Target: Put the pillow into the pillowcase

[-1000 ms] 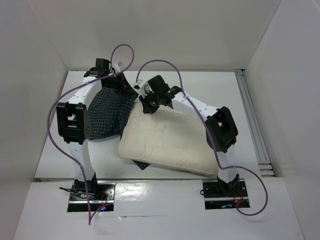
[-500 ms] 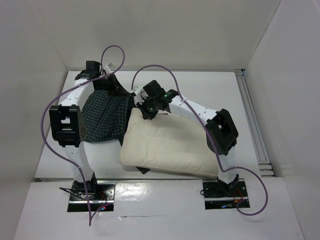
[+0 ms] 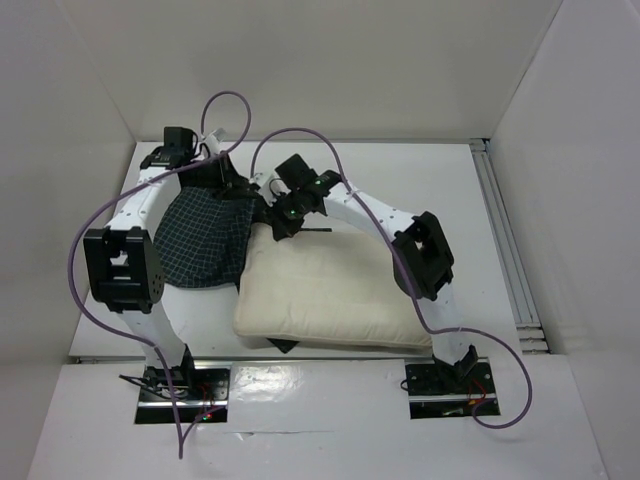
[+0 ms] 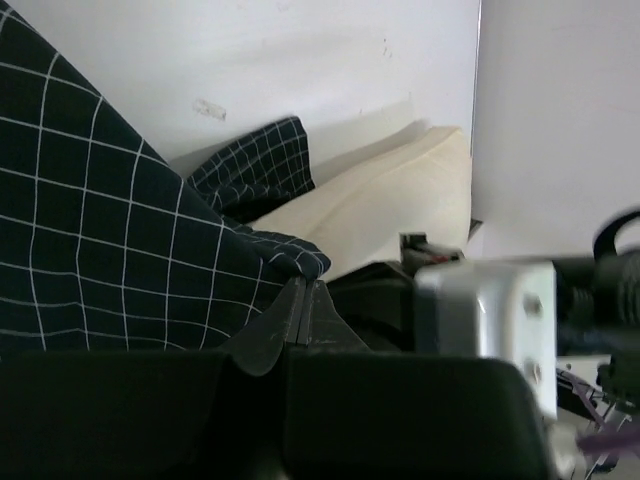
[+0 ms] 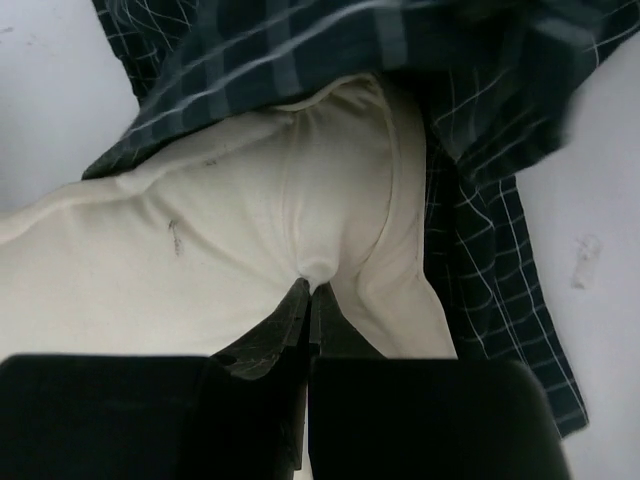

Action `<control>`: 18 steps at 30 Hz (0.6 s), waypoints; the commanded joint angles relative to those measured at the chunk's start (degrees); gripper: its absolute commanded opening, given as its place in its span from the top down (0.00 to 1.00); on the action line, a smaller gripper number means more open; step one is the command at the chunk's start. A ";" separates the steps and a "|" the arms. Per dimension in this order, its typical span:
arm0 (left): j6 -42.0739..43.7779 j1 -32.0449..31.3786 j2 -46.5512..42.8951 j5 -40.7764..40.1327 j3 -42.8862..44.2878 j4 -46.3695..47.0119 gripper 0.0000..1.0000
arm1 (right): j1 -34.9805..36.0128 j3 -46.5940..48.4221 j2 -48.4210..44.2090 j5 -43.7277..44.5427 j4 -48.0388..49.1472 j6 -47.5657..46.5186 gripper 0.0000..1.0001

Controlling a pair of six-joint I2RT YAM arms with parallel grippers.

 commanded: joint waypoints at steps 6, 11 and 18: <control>5.61 0.30 -8.84 0.59 -7.12 -3.17 1.00 | -13.18 4.42 4.64 -20.51 10.25 10.89 1.00; 6.75 0.30 -10.51 -1.79 -10.30 -3.71 1.00 | -18.21 -0.78 4.64 -27.99 19.39 20.74 1.00; 7.28 0.30 -8.41 -1.79 -8.47 -4.23 1.00 | -20.77 -3.58 5.78 -25.81 28.26 31.55 1.00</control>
